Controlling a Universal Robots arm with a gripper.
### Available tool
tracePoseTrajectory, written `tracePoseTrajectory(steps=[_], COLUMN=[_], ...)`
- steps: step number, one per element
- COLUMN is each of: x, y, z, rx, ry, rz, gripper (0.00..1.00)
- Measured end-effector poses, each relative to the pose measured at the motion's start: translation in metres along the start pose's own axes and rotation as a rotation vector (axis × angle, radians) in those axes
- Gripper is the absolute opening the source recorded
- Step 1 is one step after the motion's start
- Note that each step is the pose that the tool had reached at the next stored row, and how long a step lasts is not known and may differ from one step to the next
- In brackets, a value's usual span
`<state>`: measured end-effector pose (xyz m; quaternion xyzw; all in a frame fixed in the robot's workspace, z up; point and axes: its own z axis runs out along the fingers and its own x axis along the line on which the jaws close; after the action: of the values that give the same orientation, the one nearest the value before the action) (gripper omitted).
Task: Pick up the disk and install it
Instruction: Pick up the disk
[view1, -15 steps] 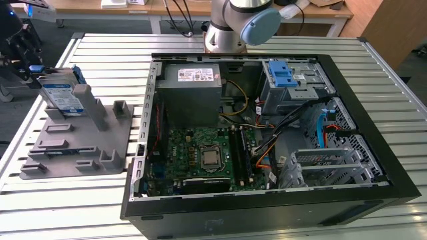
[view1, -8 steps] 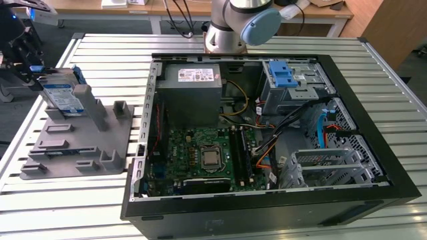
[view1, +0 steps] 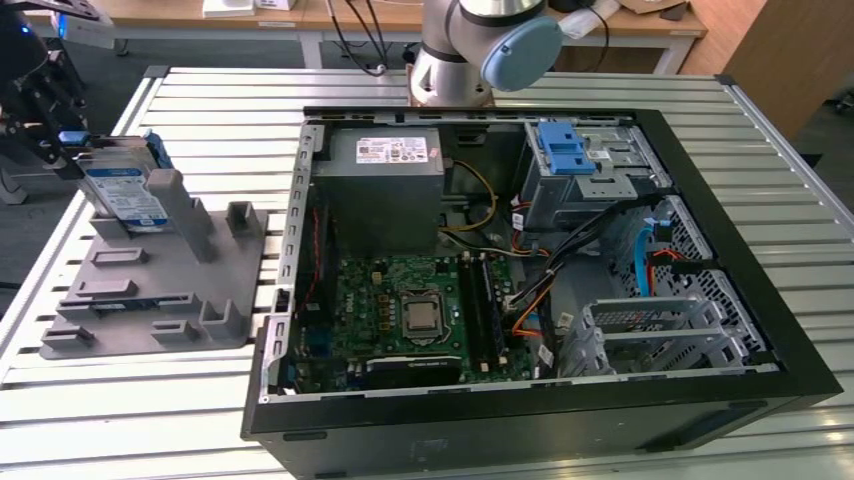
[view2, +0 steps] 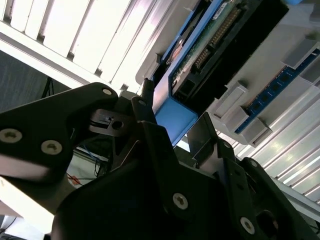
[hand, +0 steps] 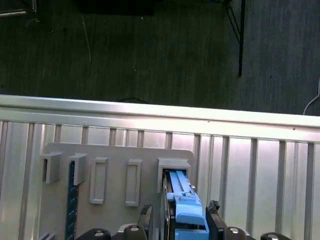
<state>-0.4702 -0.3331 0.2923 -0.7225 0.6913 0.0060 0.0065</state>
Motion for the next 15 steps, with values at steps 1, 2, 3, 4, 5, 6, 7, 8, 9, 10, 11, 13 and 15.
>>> tracePoseTrajectory(steps=[1, 2, 3, 4, 5, 6, 7, 8, 9, 10, 11, 13, 15], x=[0.0, 0.0, -0.0001, 0.0, -0.0001, -0.0001, -0.0001, -0.0001, 0.0, 0.0, 0.0, 0.0, 0.0], y=[-0.0001, 0.0, 0.0, 0.0, 0.0, -0.0001, -0.0001, 0.0, 0.0, 0.0, 0.0, 0.0, 0.0], z=[0.0, 0.0, 0.0, 0.0, 0.0001, 0.0001, 0.0002, 0.0004, 0.0006, 0.0007, 0.0007, 0.0009, 0.0009], rx=[0.0001, 0.0, 0.0001, 0.0001, 0.0001, 0.0, 0.0, 0.0, 0.0001, 0.0, -0.0001, 0.0, 0.0001], ry=[0.0003, 0.0004, 0.0004, 0.0004, 0.0004, 0.0004, 0.0005, 0.0005, 0.0006, 0.0007, 0.0009, 0.0011, 0.0012], rz=[0.008, 0.009, 0.01, 0.01, 0.01, 0.01, 0.01, 0.01, 0.01, 0.01, 0.01, 0.01, 0.01], gripper=[0.53, 0.53, 0.53, 0.53, 0.52, 0.46, 0.46, 0.39, 0.39, 0.39, 0.39, 0.39, 0.39])
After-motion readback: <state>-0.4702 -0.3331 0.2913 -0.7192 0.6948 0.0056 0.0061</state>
